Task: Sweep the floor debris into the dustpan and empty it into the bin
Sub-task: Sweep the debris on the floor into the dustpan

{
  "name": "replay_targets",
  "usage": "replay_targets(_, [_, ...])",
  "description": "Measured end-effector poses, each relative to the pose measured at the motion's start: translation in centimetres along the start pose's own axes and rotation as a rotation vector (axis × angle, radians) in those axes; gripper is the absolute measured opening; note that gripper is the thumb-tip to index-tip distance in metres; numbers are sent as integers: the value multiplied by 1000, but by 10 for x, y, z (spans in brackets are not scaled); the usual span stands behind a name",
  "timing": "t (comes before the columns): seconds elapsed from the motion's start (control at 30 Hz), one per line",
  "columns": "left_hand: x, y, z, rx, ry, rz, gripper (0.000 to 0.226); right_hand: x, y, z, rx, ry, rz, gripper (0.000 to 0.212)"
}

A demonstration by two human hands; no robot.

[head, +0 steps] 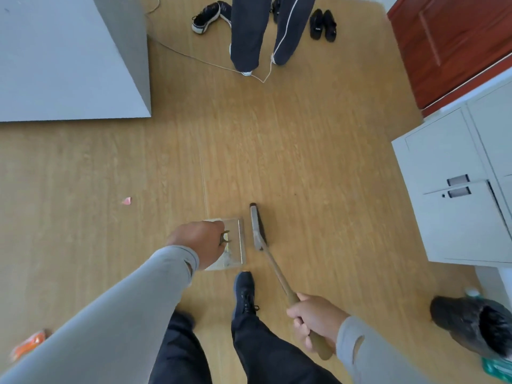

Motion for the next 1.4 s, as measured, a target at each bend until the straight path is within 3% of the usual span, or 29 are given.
replay_targets(0.1, [12,-11,4,6,-22,19,18,2,-51,-2,158,235,-39,39])
replay_targets(0.17, [32,-27,9,9,-49,14,17,6,-83,-3,157,266,-71,34])
replay_targets(0.3, [98,-85,20,-14,-277,-91,17,24,-119,35,18,4,-180,47])
replay_targets(0.47, [196,-171,29,-165,-595,-334,17,70,-119,112,-163,-327,-322,66])
replay_targets(0.7, [302,-236,55,-332,-846,-569,13,138,-96,219,-157,-570,-370,64])
replay_targets(1.0, [370,-225,68,-361,-921,-721,25,230,-64,326,-174,-949,-406,59])
replay_targets(1.23, [402,-182,57,-294,-953,-828,25,316,-1,382,-211,-1168,-392,61])
replay_targets(1.4, [417,-154,34,-258,-899,-848,19,318,35,404,-153,-1343,-306,62])
Point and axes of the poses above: each hand's wrist, its own y-axis towards the middle knuckle, its own z-axis out of the palm, x = y × z, the point moved 2 cm from there along y, towards the middle knuckle, and after that the axes turned 3 degrees about x, right-handed, at the moved point
